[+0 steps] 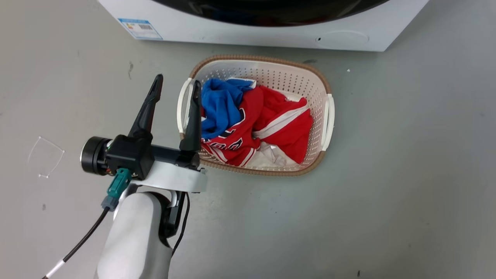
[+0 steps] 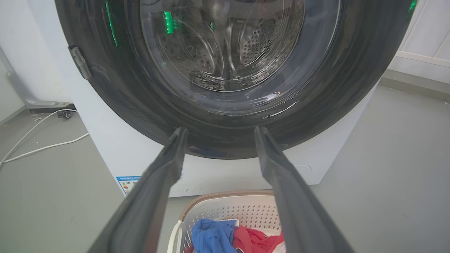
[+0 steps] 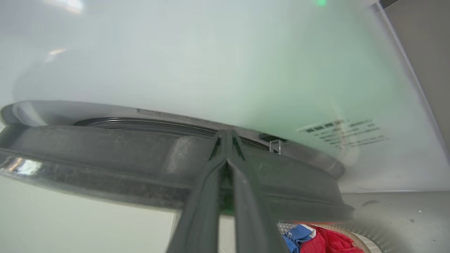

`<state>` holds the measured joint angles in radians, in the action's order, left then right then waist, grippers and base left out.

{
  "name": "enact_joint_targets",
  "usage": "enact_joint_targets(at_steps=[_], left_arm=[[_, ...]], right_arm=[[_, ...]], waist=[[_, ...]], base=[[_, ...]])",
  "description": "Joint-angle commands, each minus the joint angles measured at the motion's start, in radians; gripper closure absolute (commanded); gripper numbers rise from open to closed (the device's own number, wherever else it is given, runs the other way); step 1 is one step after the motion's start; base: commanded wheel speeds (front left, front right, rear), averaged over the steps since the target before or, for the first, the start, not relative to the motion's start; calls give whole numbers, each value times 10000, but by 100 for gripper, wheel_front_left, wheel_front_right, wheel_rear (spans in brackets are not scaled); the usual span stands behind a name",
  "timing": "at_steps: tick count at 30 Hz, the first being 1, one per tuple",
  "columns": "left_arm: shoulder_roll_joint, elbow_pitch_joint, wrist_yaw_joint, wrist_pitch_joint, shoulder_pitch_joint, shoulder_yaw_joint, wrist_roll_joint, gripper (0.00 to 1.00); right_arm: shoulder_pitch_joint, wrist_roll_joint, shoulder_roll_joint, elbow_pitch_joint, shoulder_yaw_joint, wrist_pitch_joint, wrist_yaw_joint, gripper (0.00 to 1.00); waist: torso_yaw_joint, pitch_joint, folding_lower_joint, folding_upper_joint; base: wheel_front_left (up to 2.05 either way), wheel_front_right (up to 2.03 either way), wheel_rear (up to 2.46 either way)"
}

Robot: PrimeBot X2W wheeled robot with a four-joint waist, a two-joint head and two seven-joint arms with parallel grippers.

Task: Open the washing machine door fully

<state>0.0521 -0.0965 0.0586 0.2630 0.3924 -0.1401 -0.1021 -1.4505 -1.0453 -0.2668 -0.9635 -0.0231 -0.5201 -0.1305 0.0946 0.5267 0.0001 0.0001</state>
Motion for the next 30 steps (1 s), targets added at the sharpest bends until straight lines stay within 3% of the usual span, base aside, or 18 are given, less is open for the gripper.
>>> enact_joint_targets(at_steps=[1,12,20,30], left_arm=[[-22,42,-38,27,135,-36,-62,0],[-19,16,-171,27,219,-114,-159,0],[-22,-130,-142,27,73,-83,-117,0],[-22,-401,-94,27,-317,-49,-171,0]], right_arm=[[-128,45,25,-25,-16,-53,-4,100],[156,-309,131,434,-9,-1744,-15,100],[932,-696,206,816,35,-3731,-15,100],[2128,-848,507,1605,174,-5338,-15,100]], waist=[[54,107,-1,-1],[-23,195,-1,-1],[-222,-194,-1,-1],[-365,-1045,-1,-1]], base=[[0,0,0],[0,0,0],[0,0,0],[0,0,0]])
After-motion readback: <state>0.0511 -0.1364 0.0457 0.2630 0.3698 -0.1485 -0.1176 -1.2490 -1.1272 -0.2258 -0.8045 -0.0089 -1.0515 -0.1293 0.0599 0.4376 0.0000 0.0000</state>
